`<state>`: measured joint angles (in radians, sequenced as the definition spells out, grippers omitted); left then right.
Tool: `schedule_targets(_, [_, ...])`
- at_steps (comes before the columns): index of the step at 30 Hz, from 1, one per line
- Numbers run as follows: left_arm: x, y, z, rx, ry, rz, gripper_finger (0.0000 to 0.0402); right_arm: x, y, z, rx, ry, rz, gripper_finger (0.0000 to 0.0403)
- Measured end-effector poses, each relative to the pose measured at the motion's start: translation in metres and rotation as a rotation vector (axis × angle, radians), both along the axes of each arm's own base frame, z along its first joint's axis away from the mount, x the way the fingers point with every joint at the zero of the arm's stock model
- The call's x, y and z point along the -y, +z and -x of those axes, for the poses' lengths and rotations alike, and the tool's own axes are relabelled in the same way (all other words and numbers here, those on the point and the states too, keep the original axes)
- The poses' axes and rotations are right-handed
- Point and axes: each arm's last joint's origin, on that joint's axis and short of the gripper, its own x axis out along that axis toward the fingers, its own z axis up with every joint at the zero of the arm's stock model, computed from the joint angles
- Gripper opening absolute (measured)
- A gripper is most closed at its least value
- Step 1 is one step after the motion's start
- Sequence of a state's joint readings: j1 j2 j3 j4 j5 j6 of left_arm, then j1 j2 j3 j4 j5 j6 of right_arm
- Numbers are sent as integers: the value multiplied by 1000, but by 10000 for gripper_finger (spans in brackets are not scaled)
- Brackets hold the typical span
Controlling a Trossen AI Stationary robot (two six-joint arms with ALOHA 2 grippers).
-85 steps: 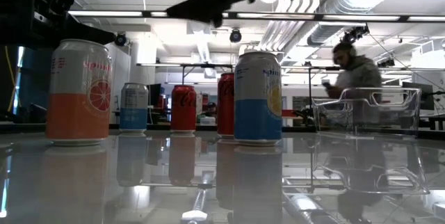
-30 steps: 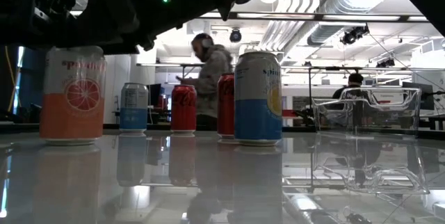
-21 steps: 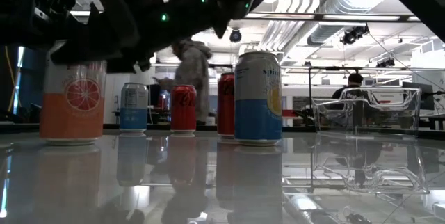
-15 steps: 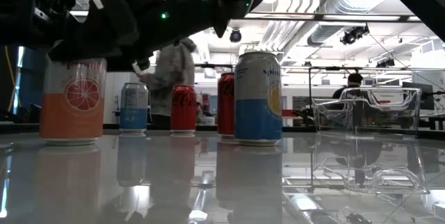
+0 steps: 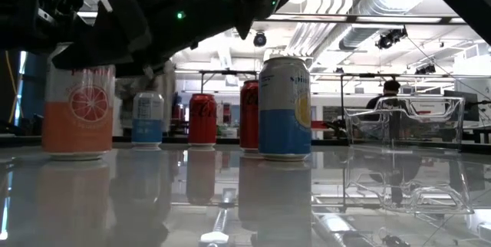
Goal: Sort soda cans
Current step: Put the orange-white soda can into the bottom right transparent bin
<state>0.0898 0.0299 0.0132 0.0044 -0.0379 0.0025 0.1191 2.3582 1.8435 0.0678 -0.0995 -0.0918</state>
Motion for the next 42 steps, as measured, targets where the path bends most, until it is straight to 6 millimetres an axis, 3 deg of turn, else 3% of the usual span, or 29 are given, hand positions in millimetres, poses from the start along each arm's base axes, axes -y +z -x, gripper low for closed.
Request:
schedule_targets(2, [0, 0, 0, 0, 0, 0, 5, -8, 7, 4, -2, -15, 32, 283])
schedule_targets(5, [0, 0, 0, 0, 0, 2, 5, -23, 31, 16, -13, -65, 126, 283])
schedule_targets(9, [0, 0, 0, 1, -1, 2, 5, -49, 90, 48, 11, -142, 218, 283])
schedule_targets(12, [0, 0, 0, 2, 0, 17, 5, -75, 125, 83, -8, -177, 251, 283])
schedule_targets(15, [0, 0, 0, 2, 0, 18, 5, -93, 137, 125, -96, -256, 258, 283])
schedule_targets(19, [0, 0, 0, 3, 0, 18, 5, -110, 154, 188, -114, -386, 139, 283])
schedule_targets(26, [0, 3, 0, 34, 1, -3, 5, -140, 147, 299, -116, -481, -131, 283])
schedule_targets(30, [0, 7, 0, 73, 1, -7, 5, -147, 149, 350, -75, -520, -330, 283])
schedule_targets(36, [0, 7, 0, 77, 1, -8, 5, -161, 141, 402, -144, -536, -512, 283])
schedule_targets(42, [0, 7, 0, 72, 2, -35, 5, -164, 128, 440, -230, -586, -545, 283])
